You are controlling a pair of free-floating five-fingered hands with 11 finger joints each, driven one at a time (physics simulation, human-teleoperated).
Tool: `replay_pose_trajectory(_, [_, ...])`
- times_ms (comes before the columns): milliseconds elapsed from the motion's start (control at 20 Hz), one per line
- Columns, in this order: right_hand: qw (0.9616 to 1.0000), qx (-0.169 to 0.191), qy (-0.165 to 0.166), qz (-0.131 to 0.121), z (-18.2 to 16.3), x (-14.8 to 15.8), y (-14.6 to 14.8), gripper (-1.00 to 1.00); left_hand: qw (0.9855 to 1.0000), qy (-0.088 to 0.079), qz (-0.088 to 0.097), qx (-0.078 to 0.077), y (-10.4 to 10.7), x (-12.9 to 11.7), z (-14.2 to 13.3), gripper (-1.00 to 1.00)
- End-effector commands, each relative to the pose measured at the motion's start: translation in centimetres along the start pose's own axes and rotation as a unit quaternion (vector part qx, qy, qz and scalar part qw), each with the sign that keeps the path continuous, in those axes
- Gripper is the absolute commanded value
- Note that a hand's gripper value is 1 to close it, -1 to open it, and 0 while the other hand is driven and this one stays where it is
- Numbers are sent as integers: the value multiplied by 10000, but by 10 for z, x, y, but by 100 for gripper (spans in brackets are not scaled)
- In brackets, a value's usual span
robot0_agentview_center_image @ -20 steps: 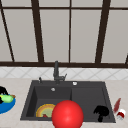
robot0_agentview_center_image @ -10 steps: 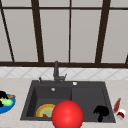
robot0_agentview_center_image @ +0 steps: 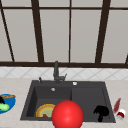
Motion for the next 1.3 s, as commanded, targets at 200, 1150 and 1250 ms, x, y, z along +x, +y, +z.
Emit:
replay_pose_trajectory(200, [10000, 0, 0, 0, 0, 0, 0, 0, 9996, 75, 286, 49, -2, -36, 18, 100])
replay_pose_trajectory(1150, [10000, 0, 0, 0, 0, 0, 0, 0, 9982, -290, 170, 495, 5, -28, 35, -100])
replay_pose_trajectory(1250, [10000, 0, 0, 0, 0, 0, 0, 0, 9985, -262, 225, 428, 19, -25, 30, -100])
